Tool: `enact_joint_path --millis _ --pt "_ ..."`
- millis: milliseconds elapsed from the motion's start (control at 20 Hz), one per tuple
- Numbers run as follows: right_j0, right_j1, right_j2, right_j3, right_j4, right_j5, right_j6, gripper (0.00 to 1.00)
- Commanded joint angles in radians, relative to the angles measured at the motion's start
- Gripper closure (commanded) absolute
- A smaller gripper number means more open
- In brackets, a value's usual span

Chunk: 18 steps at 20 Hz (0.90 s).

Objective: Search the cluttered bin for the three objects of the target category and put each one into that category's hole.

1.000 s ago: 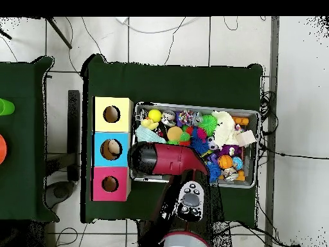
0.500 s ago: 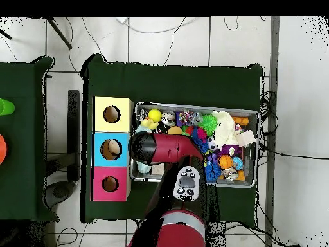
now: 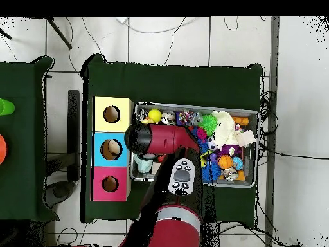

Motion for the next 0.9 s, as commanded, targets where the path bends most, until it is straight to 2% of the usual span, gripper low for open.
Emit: enact_joint_path --millis 50,250,700,900 --pt "0.001 -0.004 0.083 -0.117 -0.021 0.178 0.032 0.00" --pt "-0.010 -0.013 0.090 -0.133 -0.014 0.212 0.031 0.00" --pt "-0.052 -0.001 0.121 -0.138 0.004 0.189 0.026 0.00" --pt "-0.055 0.017 0.123 -0.170 0.002 0.212 0.026 0.00"
